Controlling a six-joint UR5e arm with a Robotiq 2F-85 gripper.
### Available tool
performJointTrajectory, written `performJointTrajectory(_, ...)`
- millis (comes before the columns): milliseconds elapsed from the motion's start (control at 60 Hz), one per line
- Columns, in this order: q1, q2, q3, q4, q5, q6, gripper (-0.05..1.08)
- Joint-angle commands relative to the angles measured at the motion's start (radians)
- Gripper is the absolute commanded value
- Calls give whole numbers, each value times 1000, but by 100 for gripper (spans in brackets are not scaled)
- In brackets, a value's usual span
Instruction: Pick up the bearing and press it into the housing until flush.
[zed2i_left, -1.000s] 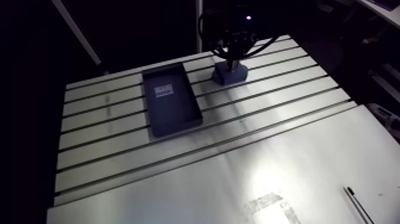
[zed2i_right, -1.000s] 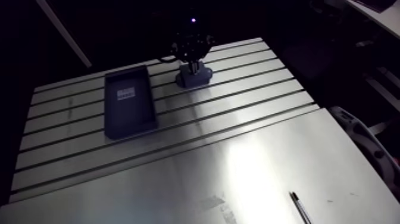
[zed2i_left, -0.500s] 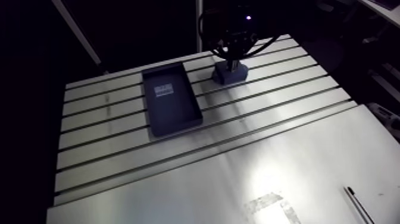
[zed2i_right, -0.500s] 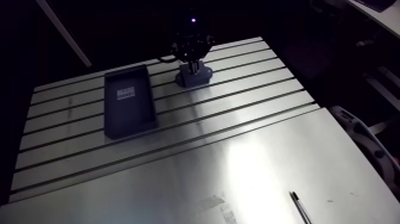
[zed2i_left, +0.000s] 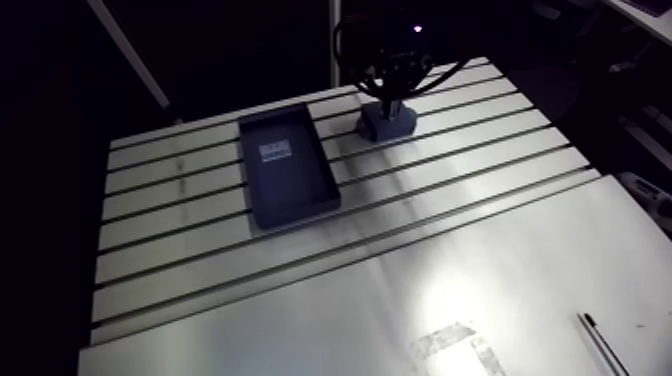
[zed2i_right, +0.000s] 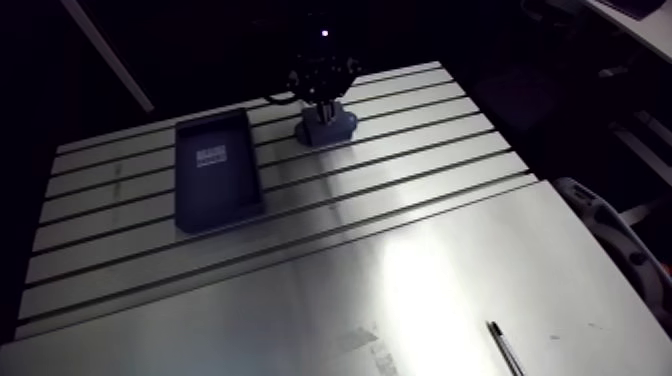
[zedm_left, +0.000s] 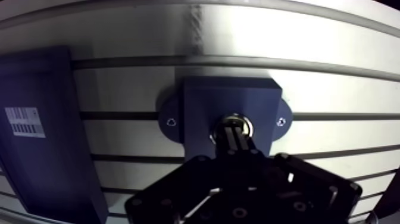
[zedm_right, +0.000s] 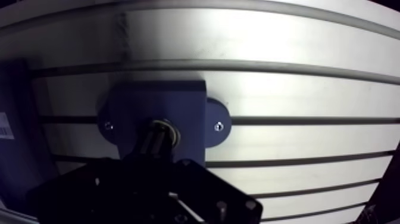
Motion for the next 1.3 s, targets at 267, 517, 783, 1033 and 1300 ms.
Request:
performJointTrajectory(267, 0, -1, 3, 0, 0, 0, 107)
performJointTrajectory(517, 0, -2, 5, 1, 0, 0, 107)
performJointTrajectory(783, 1, -3, 9, -1, 0, 1, 107)
performJointTrajectory(1033, 3, -26, 6, 4, 0, -3, 107)
performJointTrajectory(1300, 3, -76, 8, 7, 0, -5, 107)
